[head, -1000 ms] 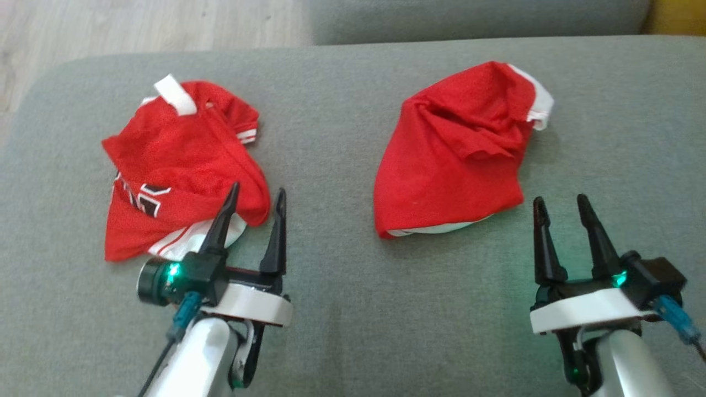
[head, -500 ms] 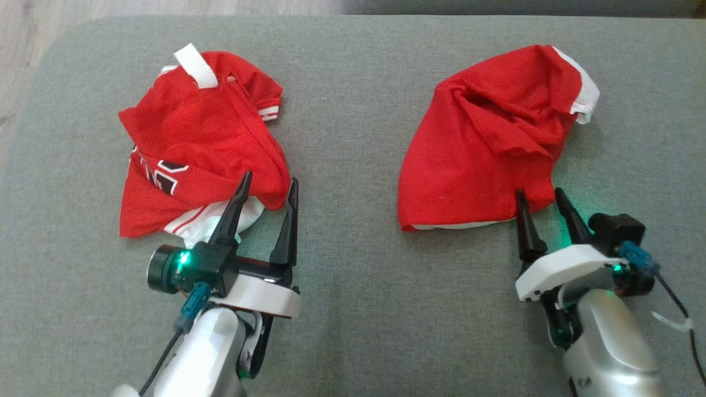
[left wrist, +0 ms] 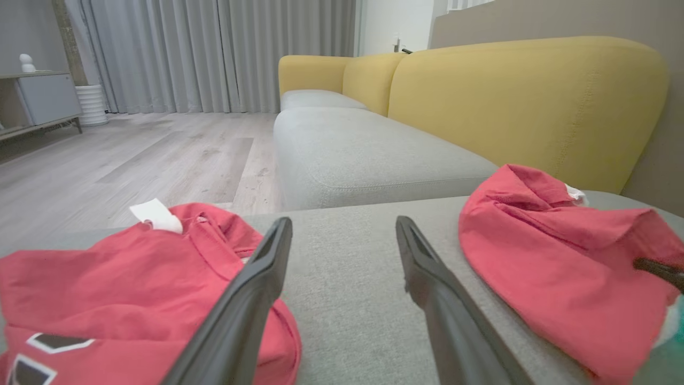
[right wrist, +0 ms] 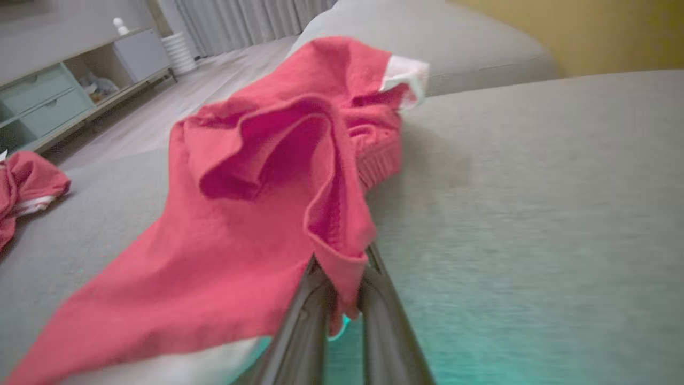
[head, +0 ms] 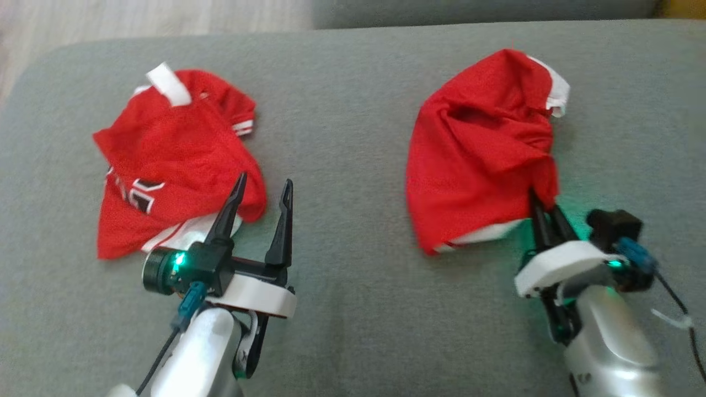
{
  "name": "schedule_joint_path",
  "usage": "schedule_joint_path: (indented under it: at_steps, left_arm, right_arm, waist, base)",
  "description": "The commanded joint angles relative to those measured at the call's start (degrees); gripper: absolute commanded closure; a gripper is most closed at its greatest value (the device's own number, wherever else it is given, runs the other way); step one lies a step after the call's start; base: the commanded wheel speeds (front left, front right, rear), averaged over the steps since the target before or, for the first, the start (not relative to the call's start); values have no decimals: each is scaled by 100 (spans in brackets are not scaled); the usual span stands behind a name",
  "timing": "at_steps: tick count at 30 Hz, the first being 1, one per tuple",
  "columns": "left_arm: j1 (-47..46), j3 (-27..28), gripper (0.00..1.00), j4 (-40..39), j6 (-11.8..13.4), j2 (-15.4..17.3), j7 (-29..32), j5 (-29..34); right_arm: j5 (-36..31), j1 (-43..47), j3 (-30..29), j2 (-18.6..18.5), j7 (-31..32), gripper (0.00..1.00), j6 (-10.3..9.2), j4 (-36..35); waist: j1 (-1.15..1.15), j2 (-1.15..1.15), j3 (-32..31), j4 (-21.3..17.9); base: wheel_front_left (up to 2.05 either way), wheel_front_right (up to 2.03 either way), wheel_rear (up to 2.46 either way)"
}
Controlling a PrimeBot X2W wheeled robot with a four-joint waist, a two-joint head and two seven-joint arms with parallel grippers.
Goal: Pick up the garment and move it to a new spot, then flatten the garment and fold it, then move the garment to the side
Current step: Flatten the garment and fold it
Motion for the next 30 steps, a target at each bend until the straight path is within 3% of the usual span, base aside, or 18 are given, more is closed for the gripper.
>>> schedule_joint_path:
  at_steps: [1,7,14,23,24,25,30]
  left_arm:
    - [-79,219,0,-144,32,67,-54,44]
    - [29,164,0,-108,24,4,-54,37]
    - [66,132,0,-67,18,-45,-54,24]
    - [145,143,0,-70,-16,-93,-54,10]
    - [160,141,0,-63,-21,-95,-54,14]
    - [173,141,0,-54,-25,-97,-54,17]
    - [223,182,0,-32,-28,-93,-54,14]
  right_arm:
    - [-68,100,-32,-14,-76,100,-4,-272]
    - [-367,480,-825,-14,-72,100,-4,-910]
    - [-589,571,-799,-14,77,100,-4,-1413]
    - [-1351,617,-1025,-14,222,100,-4,-1905]
    - [-1464,629,-1052,-14,242,72,-4,-1914]
    - [-1524,645,-1076,-14,248,0,-4,-1916]
    - [-1326,839,-629,-14,170,0,-4,-1950]
  waist:
    - [0,0,-129,-197]
    - [0,0,-334,-572]
    - [0,0,-412,-636]
    - [0,0,-460,-456]
    - [0,0,-466,-432]
    - [0,0,-472,-410]
    - [0,0,-498,-375]
  base:
    - [0,0,0]
    - [0,0,0]
    - [0,0,0]
    - [0,0,0]
    - [0,0,0]
    - [0,0,0]
    - [0,0,0]
